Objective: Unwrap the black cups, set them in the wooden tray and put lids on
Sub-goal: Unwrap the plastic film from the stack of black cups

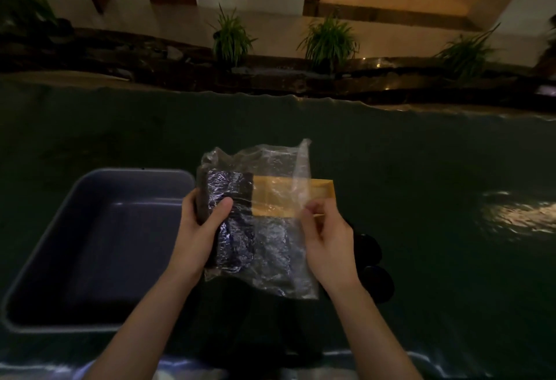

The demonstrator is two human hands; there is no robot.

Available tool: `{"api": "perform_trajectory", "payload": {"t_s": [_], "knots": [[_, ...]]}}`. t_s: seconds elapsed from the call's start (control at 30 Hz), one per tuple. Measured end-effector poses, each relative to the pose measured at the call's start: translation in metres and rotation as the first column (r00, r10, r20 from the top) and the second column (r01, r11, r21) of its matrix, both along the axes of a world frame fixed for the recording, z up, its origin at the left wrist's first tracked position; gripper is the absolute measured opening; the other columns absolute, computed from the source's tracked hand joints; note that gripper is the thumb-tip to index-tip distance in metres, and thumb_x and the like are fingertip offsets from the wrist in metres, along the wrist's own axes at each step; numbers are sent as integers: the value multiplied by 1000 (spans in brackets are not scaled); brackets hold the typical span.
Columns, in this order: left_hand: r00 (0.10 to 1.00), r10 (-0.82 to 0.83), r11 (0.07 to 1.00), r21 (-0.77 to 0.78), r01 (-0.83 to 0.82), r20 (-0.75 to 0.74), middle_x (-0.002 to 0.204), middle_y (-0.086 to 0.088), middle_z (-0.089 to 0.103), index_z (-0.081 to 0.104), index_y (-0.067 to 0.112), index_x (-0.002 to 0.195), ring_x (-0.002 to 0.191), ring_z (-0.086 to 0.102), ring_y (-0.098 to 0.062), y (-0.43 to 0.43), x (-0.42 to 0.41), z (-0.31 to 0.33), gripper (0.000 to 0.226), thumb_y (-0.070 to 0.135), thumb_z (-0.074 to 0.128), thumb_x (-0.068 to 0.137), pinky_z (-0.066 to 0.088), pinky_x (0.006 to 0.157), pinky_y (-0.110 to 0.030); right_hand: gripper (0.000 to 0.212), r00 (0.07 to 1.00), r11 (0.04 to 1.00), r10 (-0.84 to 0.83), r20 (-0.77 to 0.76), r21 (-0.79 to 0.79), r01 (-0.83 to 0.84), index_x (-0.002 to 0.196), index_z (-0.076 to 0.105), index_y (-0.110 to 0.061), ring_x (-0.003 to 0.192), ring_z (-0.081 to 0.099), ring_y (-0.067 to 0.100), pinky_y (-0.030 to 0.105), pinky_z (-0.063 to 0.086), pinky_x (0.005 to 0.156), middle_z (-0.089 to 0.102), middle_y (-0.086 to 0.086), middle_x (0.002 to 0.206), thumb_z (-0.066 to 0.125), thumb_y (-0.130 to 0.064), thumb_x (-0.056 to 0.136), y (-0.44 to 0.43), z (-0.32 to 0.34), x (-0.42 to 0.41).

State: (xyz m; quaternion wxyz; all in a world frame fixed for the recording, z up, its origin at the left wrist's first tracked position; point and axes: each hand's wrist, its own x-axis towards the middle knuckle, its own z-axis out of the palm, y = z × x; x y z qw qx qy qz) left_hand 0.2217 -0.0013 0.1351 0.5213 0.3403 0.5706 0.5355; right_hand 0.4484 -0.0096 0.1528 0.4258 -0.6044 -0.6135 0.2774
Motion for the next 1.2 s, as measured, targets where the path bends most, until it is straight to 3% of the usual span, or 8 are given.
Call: {"api": "perform_trajectory", "payload": {"t_s": [0.17, 0.33, 0.43, 0.5, 0.57, 0.73, 0.93, 1.2], "knots": [[998, -1, 998, 60, 5, -64, 126, 14, 66, 48, 66, 115, 112, 67, -9, -1, -3, 6, 66, 74, 81, 58, 56, 93, -39, 67, 978, 993, 10, 210, -116, 15, 114, 51, -24, 88, 60, 7, 25, 52, 72, 59, -10, 103, 64, -78, 76, -4, 7, -5], [996, 14, 998, 69, -8, -84, 128, 13, 65, 48, 61, 122, 114, 67, -11, -3, -11, 7, 73, 75, 80, 58, 54, 91, -39, 18, 946, 997, -57, 319, 70, 37, 100, 66, -17, 71, 59, 3, 16, 44, 62, 63, -10, 90, 73, -33, 94, -3, 8, -3], [999, 44, 998, 37, -45, 10, 124, 6, 69, 53, 61, 116, 105, 73, -16, -2, -18, 7, 66, 71, 84, 58, 60, 82, -37, 7, 987, 995, -81, -136, -71, 72, 92, 73, -17, 76, 73, 10, 22, 59, 72, 75, -2, 84, 70, -19, 97, 0, 11, 10], [996, 52, 999, -6, -52, 77, 122, 1, 71, 55, 55, 117, 102, 75, -18, -1, -19, 3, 68, 66, 86, 58, 60, 80, -37, 12, 801, 969, -89, -592, -238, -69, 90, 75, -13, 89, 76, 23, 41, 62, 87, 78, 8, 93, 68, -17, 98, 0, 17, 14], [992, 31, 998, -61, -23, 125, 123, 0, 71, 55, 50, 120, 101, 76, -19, -1, -17, -2, 69, 63, 85, 59, 59, 85, -42, 13, 684, 954, -90, -724, -261, -150, 94, 74, -6, 93, 73, 30, 51, 58, 97, 75, 14, 98, 65, -15, 98, -2, 20, 14], [969, -59, 966, -231, 115, 238, 125, -5, 72, 52, 36, 138, 112, 71, -29, -2, -12, -30, 75, 63, 78, 74, 54, 98, -53, 19, 744, 953, -33, -667, -245, -177, 101, 72, 0, 106, 69, 46, 58, 54, 101, 73, 26, 106, 63, -17, 99, -1, 20, 11], [984, -177, 893, -420, 163, 4, 127, -10, 64, 57, 21, 131, 111, 64, -25, -15, 13, -63, 40, 44, 58, 98, 55, 90, -45, 15, 866, 889, 143, -480, -322, -326, 94, 78, -21, 93, 75, 15, 33, 60, 87, 79, 0, 94, 64, -20, 100, 11, -1, -7], [928, -368, 925, -125, 358, -62, 108, -1, 78, 73, 23, 117, 100, 74, -15, -25, 58, -46, 27, 37, 63, 96, 62, 81, -32, 19, 938, 894, 139, -317, -368, -257, 93, 79, -27, 83, 75, 13, 33, 59, 79, 78, -2, 88, 62, -24, 102, -4, -54, -7]]}}
